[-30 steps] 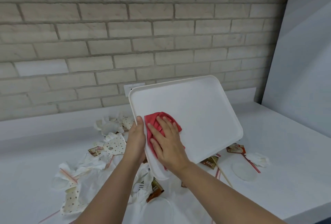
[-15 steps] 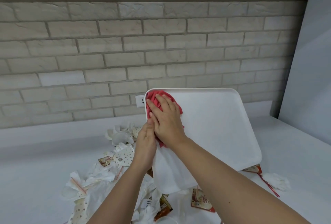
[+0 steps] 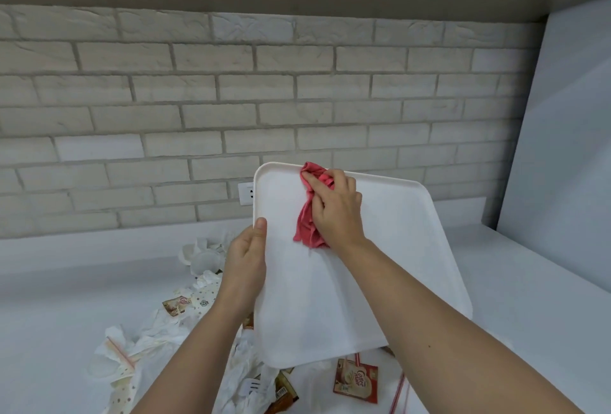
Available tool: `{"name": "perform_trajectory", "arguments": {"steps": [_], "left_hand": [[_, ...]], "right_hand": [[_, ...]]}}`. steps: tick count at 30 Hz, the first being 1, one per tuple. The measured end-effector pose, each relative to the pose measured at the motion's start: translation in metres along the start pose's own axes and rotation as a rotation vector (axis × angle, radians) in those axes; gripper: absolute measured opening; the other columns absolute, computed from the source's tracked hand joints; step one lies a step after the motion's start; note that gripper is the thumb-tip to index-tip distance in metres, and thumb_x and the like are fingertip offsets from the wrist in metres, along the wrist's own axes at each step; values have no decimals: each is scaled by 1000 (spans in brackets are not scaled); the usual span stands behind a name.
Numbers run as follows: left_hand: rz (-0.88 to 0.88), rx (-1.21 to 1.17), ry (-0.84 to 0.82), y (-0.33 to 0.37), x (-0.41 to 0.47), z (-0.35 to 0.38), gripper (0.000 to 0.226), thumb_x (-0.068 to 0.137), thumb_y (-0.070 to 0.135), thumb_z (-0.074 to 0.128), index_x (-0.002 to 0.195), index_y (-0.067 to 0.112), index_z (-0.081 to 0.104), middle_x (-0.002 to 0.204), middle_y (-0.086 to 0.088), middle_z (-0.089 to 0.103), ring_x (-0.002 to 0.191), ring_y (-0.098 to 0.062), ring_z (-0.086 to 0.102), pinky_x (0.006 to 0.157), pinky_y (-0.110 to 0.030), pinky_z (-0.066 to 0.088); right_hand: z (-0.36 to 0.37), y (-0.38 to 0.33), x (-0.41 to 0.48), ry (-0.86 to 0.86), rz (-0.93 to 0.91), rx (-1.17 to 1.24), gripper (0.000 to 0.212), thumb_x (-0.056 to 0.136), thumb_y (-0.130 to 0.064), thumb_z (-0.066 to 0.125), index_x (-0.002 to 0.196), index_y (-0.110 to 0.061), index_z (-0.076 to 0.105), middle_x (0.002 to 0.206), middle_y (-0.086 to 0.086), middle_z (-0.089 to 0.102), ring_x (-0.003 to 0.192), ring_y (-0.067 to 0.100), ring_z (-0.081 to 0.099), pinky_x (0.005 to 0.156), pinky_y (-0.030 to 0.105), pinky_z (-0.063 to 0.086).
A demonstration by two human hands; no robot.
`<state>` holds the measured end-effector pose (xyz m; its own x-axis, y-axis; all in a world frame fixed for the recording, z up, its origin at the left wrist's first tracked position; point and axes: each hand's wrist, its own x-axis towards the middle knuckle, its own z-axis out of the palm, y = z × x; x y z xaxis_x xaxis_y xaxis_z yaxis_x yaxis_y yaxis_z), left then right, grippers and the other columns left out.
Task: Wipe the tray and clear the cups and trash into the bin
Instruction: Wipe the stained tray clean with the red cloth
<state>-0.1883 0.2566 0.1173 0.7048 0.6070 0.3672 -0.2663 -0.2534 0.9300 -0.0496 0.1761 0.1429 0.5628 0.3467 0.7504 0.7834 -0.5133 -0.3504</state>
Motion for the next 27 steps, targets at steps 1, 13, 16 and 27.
{"name": "perform_trajectory", "arguments": {"steps": [1,13,16,27], "left_hand": [[-5,-6,-1,1,0,-1,50,98,37,35,89,-2,63,81,-13,69,73,-21,64,67,-31,52],[15,-80,13,19,5,-10,39,96,36,40,85,5,61,69,-3,67,60,-18,63,58,-29,52],[45,-72,30,20,5,-11,40,95,37,41,82,4,60,68,-5,66,59,-18,62,57,-30,51],[114,-99,196,17,10,-10,38,97,34,42,66,13,52,48,9,62,43,-2,58,40,-14,46]], "right_hand": [[-4,8,1,6,19,-1,52,86,-22,29,130,-33,55,125,4,49,110,27,42,87,35,32],[-58,132,22,-130,487,-327,44,97,-20,34,141,-19,38,133,20,37,119,43,40,94,47,40],[-71,150,30,-219,534,-352,44,96,-20,30,138,-14,40,132,20,40,118,42,44,96,45,39],[-48,168,-54,-568,489,-462,41,100,-30,27,138,-31,40,122,10,44,110,31,51,88,39,47]]}}
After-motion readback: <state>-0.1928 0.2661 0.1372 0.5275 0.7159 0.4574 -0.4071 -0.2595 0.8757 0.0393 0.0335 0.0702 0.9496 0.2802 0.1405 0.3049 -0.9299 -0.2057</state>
